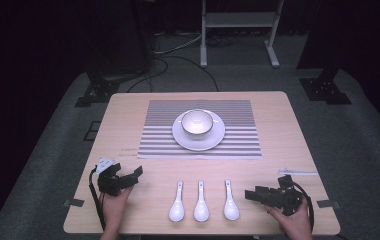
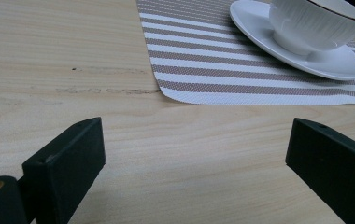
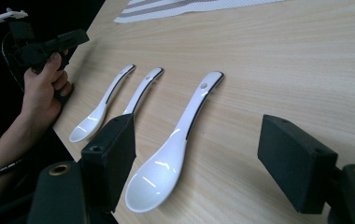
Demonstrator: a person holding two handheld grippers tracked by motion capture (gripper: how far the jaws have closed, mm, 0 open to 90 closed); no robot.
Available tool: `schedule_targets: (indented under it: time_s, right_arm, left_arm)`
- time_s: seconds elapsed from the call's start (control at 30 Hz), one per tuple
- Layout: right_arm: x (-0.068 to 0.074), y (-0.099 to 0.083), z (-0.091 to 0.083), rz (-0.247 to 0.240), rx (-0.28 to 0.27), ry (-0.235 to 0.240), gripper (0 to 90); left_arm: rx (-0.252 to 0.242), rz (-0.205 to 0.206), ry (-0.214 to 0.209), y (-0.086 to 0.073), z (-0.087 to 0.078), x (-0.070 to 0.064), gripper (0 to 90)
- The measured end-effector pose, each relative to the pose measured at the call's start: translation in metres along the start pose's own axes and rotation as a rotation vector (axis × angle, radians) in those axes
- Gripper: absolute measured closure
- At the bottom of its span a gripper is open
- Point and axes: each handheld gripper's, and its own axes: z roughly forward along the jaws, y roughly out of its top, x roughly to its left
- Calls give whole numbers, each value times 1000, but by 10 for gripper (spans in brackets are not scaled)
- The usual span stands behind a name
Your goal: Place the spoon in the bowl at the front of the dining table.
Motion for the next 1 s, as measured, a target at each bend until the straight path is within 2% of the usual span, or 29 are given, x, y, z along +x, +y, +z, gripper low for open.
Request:
schedule_targets:
  time_s: [0.5, 1.0]
  right_arm:
    - [11, 14, 21, -23, 22, 9, 269]
    - [14, 20, 36, -22, 45, 5, 269]
  left_arm:
    - [-3, -6, -4, 0, 0, 1, 35]
    - [-3, -4, -4, 0, 0, 1, 35]
